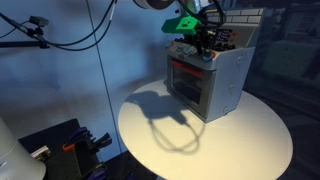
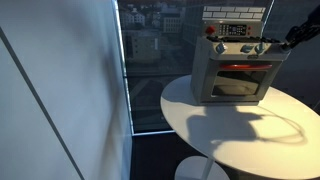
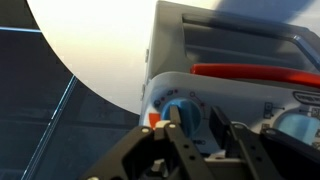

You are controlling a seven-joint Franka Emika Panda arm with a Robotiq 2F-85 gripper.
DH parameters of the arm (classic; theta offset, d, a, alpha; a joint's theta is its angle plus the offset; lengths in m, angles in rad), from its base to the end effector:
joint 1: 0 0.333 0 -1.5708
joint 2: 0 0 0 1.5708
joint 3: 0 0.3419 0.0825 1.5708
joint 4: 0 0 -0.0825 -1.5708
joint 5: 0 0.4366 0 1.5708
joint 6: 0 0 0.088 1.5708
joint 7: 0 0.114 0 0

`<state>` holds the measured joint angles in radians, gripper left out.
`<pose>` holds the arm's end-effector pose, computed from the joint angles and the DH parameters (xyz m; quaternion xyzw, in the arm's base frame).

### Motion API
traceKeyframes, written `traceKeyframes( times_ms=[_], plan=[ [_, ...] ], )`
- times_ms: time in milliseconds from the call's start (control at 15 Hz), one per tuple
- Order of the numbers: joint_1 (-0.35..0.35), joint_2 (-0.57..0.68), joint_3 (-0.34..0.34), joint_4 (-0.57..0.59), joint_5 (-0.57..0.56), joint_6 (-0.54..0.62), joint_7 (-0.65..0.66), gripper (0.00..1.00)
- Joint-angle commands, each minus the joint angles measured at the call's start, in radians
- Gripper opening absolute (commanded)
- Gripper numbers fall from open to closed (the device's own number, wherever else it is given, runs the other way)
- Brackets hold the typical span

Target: Turn the far right knob on the stove to the right

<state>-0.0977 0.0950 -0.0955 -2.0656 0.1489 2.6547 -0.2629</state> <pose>0.6420 -0.1281 0.4327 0.9684 -0.0202 0.2483 0.0109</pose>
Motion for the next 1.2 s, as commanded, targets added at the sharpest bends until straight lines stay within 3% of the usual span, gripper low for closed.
traceKeyframes(
  times_ms=[0,133,267,400,533,667,1133],
  plan=[
    [-0.02,0.006,0.013,0.021,0.031,0.005,-0.041,0.28],
    [-0.022,0.003,0.013,0.019,0.031,0.007,-0.041,0.33],
    [-0.023,0.001,0.012,0.019,0.031,0.008,-0.04,0.31],
    [-0.024,0.0,0.011,0.018,0.03,0.011,-0.037,0.21],
    [-0.026,-0.002,0.01,0.017,0.03,0.014,-0.035,0.04],
    [-0.03,-0.003,0.009,0.017,0.033,0.015,-0.034,0.08],
    [-0.032,-0.01,0.007,0.012,0.062,0.017,-0.013,0.06]
  ],
)
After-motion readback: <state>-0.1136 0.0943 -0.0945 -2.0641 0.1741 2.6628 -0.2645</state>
